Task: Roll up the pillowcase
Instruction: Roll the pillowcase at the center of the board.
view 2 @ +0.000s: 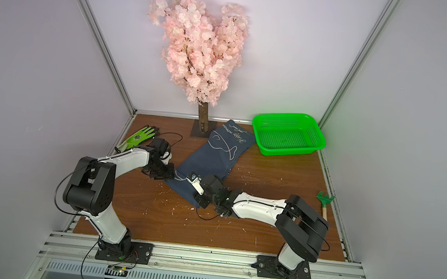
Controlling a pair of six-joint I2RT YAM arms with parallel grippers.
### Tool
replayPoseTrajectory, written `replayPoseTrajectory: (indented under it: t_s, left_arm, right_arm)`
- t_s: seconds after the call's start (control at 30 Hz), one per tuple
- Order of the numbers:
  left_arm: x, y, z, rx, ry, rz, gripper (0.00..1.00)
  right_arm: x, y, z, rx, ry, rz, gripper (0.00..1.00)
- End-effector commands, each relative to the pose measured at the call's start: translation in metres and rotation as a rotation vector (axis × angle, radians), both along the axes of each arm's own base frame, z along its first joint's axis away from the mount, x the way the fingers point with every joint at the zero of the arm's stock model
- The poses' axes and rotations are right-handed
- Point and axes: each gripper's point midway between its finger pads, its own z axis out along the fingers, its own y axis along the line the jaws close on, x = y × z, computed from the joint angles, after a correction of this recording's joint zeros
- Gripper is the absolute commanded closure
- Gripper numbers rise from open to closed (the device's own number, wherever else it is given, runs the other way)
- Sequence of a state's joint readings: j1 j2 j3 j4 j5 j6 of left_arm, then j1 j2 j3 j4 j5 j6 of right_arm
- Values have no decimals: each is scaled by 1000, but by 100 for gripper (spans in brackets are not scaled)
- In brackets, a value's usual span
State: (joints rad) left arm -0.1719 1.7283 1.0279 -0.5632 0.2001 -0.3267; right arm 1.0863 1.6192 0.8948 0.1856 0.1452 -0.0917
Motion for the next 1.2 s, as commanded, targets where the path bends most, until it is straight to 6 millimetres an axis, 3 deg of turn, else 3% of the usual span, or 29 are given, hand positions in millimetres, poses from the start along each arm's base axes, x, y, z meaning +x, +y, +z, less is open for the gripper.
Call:
replayPoseTrajectory:
  t_s: [0.0, 0.13, 0.37, 0.77, 0.93, 1.17]
  left_arm:
    - [-6, 5, -22, 25, 55, -13, 58]
    - [-3, 3, -20, 14, 53, -13, 58]
    - [2, 2, -15, 17, 56, -16, 58]
    - [10, -4, 1, -16, 47, -5, 57]
    - [12, -1, 17, -6, 20, 1, 55]
    - [6, 4, 53, -7, -46, 80, 47]
  right_arm:
    - [-6, 15, 16, -81, -187, 100, 47]
    - [-11, 32, 7, -147, -252, 159, 41]
    - [-11, 39, -19, -267, -303, 192, 30]
    - [-6, 37, -46, -466, -446, 173, 32]
    - [-2, 33, -62, -545, -454, 161, 45]
    - [0, 34, -61, -530, -438, 128, 81]
